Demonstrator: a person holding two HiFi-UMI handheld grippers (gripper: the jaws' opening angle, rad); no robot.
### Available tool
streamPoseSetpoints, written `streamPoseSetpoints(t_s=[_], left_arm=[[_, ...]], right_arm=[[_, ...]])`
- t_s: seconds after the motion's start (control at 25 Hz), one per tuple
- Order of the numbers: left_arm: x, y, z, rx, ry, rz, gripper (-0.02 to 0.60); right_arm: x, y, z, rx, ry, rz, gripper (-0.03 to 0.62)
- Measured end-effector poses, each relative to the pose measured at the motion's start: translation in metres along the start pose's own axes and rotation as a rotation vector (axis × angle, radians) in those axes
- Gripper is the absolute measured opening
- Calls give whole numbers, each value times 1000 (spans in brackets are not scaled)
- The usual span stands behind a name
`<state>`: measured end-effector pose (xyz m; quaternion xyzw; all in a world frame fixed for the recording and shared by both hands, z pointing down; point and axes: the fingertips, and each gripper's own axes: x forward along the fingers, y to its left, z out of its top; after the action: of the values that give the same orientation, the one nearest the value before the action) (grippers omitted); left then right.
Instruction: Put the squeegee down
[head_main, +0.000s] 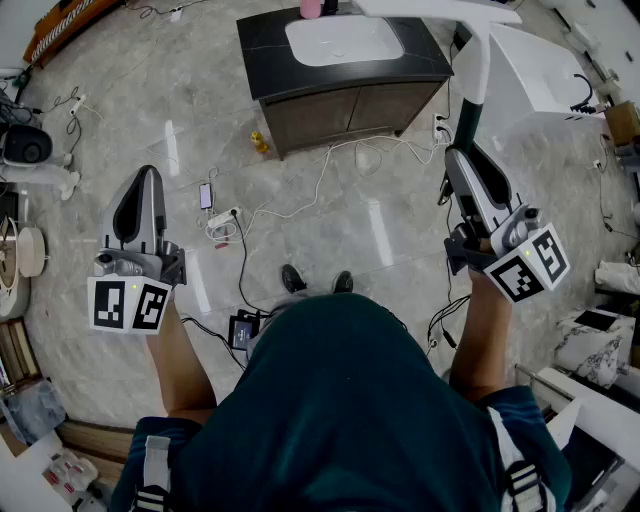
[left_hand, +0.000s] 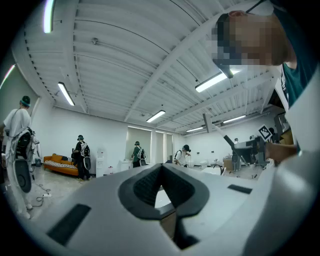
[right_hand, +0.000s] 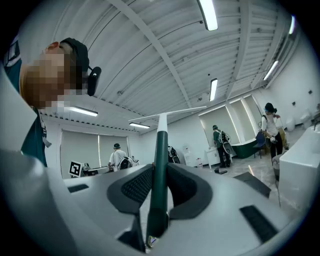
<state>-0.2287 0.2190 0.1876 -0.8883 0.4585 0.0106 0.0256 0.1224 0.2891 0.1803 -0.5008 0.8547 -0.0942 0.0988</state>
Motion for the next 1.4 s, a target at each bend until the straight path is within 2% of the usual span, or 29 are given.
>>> streamPoseSetpoints(t_s=[0.4, 0.96, 1.16, 1.4], left_arm=[[7, 21, -9, -10, 12, -8, 5], [18, 62, -23, -25, 21, -47, 5], [29, 60, -32, -34, 34, -41, 5], [53, 51, -31, -21, 39, 3, 5]], right_arm=[[22, 3, -7, 61, -15, 2, 91], [60, 8, -14, 140, -66, -48, 92], [70, -5, -17, 113, -45, -45, 92], [91, -35, -17, 118, -40, 10, 92]])
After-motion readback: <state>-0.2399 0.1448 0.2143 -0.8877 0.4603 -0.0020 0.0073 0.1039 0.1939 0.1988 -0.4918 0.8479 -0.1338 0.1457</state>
